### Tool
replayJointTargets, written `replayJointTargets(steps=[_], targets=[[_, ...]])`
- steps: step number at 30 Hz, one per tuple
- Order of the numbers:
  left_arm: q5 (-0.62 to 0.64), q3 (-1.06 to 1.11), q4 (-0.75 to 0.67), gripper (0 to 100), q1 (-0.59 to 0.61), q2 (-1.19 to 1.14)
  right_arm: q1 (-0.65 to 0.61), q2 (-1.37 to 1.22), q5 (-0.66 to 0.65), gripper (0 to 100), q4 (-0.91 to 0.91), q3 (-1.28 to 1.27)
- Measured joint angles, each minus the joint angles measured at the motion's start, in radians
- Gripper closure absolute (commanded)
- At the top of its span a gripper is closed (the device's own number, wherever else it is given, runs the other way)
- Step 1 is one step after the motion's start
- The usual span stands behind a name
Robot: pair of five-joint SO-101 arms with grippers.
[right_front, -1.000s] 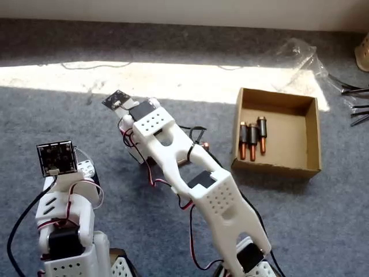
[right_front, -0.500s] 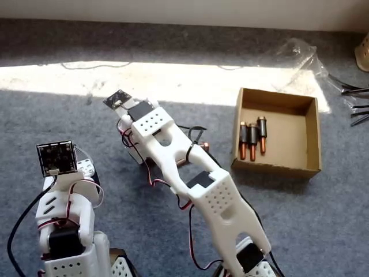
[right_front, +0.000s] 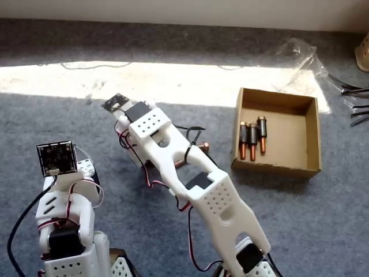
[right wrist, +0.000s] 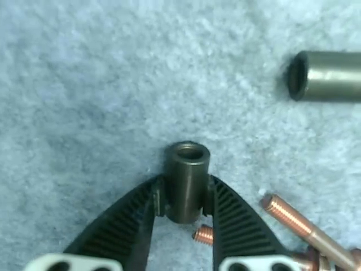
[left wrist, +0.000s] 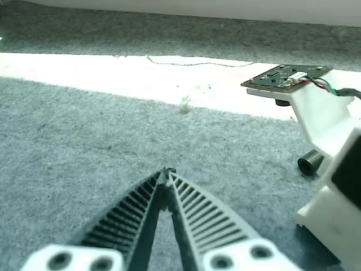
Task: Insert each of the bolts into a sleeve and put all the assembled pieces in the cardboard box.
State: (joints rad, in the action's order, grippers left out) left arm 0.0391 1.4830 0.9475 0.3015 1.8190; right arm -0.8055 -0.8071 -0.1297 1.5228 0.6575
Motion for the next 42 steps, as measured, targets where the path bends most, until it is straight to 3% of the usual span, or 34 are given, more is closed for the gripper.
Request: replayJointTargets(steps=[23, 37, 42], targets=[[0.000, 0.008, -0.002, 99, 0.000, 0.000, -0.017, 0.000, 0.000, 90.4, -0.011, 0.000], [0.000, 0.060, -0.074, 99, 0.002, 0.000, -0.017, 0.000, -0.038, 90.3, -0.032, 0.000], [0.000, 0.060, -0.074, 99, 0.002, 0.000, -0.025, -0.017, -0.086, 95.0, -0.032, 0.002]])
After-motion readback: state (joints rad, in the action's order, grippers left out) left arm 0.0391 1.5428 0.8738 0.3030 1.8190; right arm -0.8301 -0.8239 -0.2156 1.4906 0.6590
